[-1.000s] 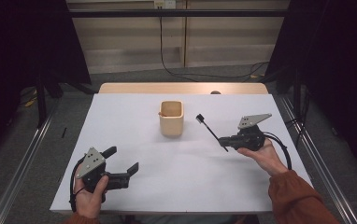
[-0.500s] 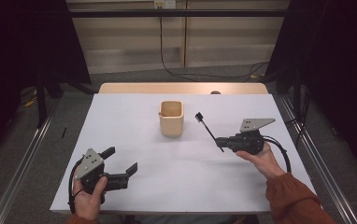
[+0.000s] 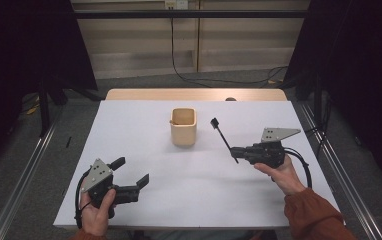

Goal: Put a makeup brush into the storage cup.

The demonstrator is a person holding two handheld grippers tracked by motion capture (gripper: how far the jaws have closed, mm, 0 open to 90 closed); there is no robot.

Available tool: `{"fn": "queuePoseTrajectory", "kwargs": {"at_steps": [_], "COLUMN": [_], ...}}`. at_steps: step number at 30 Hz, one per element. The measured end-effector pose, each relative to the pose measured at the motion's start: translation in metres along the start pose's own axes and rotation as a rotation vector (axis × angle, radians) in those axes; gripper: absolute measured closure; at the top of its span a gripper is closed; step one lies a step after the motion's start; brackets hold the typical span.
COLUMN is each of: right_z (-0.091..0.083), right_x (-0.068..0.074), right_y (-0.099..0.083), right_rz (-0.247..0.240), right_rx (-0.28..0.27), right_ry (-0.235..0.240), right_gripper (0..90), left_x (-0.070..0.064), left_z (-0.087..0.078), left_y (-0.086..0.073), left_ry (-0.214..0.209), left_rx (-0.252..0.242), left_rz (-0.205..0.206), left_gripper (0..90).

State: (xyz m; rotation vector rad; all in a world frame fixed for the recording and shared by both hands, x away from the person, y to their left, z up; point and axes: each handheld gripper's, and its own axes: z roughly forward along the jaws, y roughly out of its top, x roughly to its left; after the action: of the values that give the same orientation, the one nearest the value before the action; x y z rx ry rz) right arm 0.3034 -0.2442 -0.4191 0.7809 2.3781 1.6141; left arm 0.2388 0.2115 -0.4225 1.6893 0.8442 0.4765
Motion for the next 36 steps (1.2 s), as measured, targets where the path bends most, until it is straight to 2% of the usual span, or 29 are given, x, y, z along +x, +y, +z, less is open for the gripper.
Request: {"fn": "queuePoseTrajectory", "kwargs": {"at_steps": [3, 8, 13, 21, 27, 36], "right_z": [0.001, 0.002, 0.004, 0.009, 0.016, 0.023], "right_x": [0.002, 0.006, 0.012, 0.018, 0.019, 0.023], "right_y": [0.001, 0.003, 0.007, 0.011, 0.011, 0.012], "right_rz": [-0.004, -0.012, -0.018, -0.033, -0.036, -0.052], "right_rx": [-0.007, -0.017, -0.029, -0.032, -0.025, -0.019], "right_ry": [0.006, 0.016, 0.030, 0.050, 0.065, 0.085], "right_gripper": [85.8, 85.9, 85.9, 85.9, 85.9, 85.9], "left_x": [-0.002, -0.005, -0.011, -0.016, -0.022, -0.042], "left_z": [0.002, 0.004, 0.001, 0.010, 0.024, 0.056], "left_y": [0.001, 0.005, 0.010, 0.019, 0.024, 0.033], "left_ry": [-0.011, -0.020, -0.055, -0.073, -0.102, -0.180], "left_rx": [-0.003, -0.013, -0.022, -0.030, -0.014, 0.006], "left_rz": [0.011, 0.006, 0.018, 0.031, 0.051, 0.081], "left_gripper": [2.2, 2.1, 2.1, 2.0, 1.9, 1.8]}}
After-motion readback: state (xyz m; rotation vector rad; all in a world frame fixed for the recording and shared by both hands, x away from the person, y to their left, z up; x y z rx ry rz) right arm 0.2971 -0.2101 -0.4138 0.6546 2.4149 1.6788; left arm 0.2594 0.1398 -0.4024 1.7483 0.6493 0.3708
